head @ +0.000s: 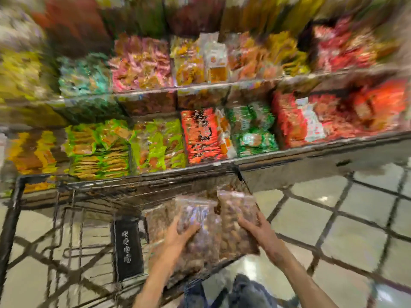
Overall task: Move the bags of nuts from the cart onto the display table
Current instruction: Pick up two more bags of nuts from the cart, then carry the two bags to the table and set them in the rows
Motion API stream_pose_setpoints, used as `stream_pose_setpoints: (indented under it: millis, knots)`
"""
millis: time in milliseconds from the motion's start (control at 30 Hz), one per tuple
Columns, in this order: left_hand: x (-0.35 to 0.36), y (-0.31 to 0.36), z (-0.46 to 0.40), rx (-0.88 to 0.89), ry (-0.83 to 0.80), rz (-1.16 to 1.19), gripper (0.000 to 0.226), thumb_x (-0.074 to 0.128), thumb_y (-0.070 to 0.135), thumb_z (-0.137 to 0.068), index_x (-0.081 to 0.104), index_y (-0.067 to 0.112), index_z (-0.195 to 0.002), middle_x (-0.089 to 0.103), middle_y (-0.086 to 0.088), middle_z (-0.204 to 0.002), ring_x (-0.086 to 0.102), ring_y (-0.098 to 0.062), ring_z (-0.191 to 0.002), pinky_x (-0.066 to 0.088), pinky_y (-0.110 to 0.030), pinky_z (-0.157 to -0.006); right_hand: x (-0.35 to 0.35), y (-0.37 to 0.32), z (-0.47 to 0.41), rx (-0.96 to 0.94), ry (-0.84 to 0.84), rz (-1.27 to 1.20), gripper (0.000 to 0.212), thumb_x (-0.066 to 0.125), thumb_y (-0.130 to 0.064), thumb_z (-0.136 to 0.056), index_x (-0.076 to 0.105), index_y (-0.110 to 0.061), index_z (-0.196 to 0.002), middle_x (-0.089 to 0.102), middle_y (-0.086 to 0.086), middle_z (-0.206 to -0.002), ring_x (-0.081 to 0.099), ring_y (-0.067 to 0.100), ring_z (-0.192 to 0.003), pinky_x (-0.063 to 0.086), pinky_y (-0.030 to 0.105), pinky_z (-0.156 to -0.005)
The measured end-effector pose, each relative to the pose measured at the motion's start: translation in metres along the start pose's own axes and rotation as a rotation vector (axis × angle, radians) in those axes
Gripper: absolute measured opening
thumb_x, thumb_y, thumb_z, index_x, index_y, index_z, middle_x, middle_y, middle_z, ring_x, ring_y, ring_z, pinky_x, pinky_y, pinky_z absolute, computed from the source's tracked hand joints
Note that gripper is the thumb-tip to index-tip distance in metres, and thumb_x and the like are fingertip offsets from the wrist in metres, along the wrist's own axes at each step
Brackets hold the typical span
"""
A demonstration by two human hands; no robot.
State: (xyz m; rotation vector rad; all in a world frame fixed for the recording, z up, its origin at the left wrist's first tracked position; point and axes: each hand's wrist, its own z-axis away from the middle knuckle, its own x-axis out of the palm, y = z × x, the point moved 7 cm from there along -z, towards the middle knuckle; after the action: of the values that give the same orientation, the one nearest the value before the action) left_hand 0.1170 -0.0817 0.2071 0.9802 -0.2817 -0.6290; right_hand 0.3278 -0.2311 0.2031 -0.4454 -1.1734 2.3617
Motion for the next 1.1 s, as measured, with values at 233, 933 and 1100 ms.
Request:
stream_pose_setpoints:
  millis: [233,933,1100]
  knots:
    - [0.135,0.051,0.002,0.105,-0.25,-0.17,0.058,0.089,0.013,-0.082,0.062,0.012,-0.133,0.075,-0.005,-0.117,0.071,0.013,-0.084,0.052,-0.007,-0.074,-0.124,0.009,0.074,-0.105,0.218,-0.22,0.035,0.076,-0.028,-0.095,0.063,-0.03,-0.127,0.079,-0.002,-0.119,0.077,0.017,-0.106,0.064,0.031,-0.084]
    - [0.7,0.095,0.084,0.176,-0.806,-0.306,0.054,0.085,0.022,-0.085,0.061,0.024,-0.132,0.08,-0.005,-0.115,0.079,-0.026,-0.098,0.066,-0.041,-0.079,-0.59,0.126,0.243,-0.249,0.756,-0.649,0.052,0.077,-0.035,-0.093,0.056,-0.025,-0.14,0.078,0.004,-0.123,0.077,0.025,-0.109,0.065,0.048,-0.089]
    - [0.833,0.096,0.086,0.2,-0.929,-0.403,0.04,0.08,0.02,-0.091,0.062,0.019,-0.127,0.077,0.001,-0.102,0.078,-0.005,-0.078,0.06,-0.019,-0.061,-0.687,0.16,0.261,-0.234,0.925,-0.68,0.055,0.081,-0.037,-0.09,0.058,-0.027,-0.139,0.077,0.003,-0.125,0.076,0.025,-0.112,0.061,0.055,-0.097]
